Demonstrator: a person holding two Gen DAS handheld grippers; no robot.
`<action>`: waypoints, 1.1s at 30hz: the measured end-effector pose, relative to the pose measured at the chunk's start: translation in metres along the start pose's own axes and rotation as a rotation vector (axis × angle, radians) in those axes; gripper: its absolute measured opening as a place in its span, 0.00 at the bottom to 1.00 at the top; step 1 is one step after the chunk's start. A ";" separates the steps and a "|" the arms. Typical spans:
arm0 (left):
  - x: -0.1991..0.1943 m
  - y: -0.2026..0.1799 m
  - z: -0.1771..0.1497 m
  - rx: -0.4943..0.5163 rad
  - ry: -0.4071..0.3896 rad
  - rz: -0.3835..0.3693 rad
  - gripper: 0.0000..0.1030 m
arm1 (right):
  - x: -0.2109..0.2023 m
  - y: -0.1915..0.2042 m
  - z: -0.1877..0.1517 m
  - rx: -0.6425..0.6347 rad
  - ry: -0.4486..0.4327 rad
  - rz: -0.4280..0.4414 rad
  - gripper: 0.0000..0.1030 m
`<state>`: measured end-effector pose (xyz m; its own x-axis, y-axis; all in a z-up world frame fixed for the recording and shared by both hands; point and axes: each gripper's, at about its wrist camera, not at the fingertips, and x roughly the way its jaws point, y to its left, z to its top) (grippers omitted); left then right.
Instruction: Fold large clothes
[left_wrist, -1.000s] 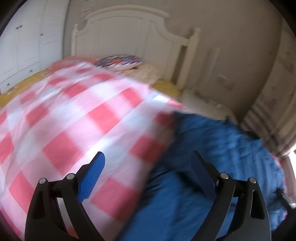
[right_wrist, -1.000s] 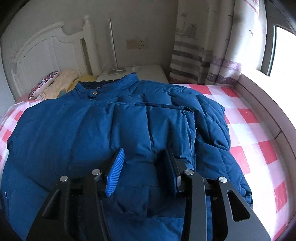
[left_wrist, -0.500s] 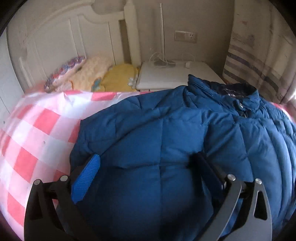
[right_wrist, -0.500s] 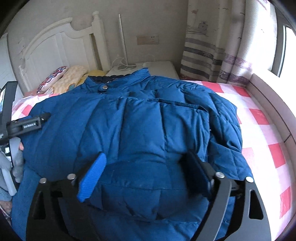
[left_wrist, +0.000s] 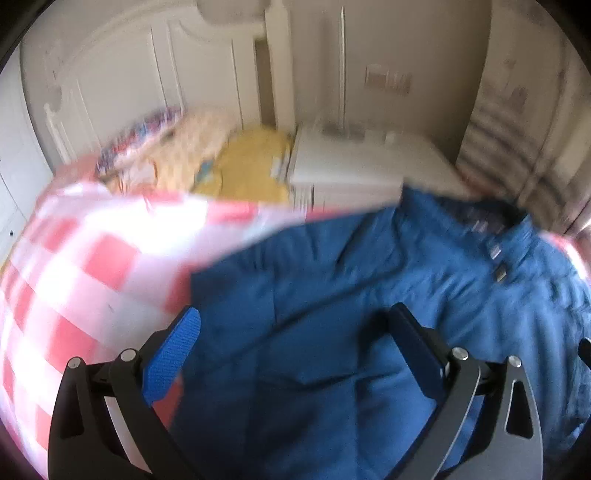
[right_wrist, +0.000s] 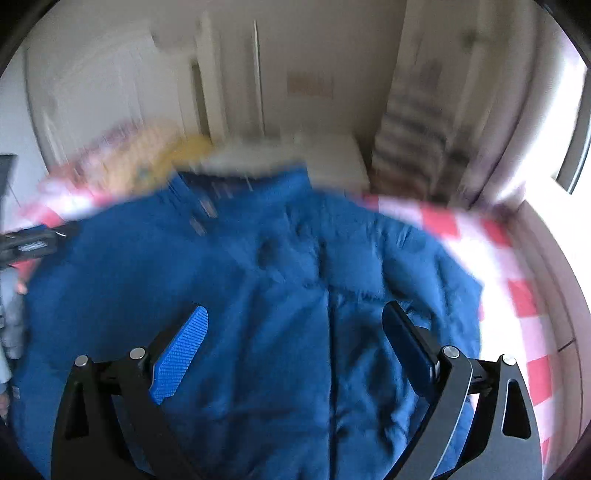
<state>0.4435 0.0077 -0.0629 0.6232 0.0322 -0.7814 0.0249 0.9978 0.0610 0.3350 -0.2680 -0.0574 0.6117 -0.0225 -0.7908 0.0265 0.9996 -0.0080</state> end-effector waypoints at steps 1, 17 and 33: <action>0.004 -0.002 -0.006 0.013 -0.014 0.009 0.98 | 0.005 -0.001 -0.002 0.002 0.000 0.011 0.90; 0.019 0.012 0.002 0.004 -0.003 -0.015 0.98 | 0.040 -0.097 0.025 0.247 0.077 0.045 0.93; -0.052 -0.036 -0.083 0.201 -0.008 0.005 0.98 | -0.035 0.020 -0.059 -0.086 0.015 0.015 0.96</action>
<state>0.3457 -0.0249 -0.0760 0.6302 0.0363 -0.7756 0.1765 0.9661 0.1886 0.2676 -0.2464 -0.0663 0.5996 -0.0081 -0.8002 -0.0508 0.9975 -0.0481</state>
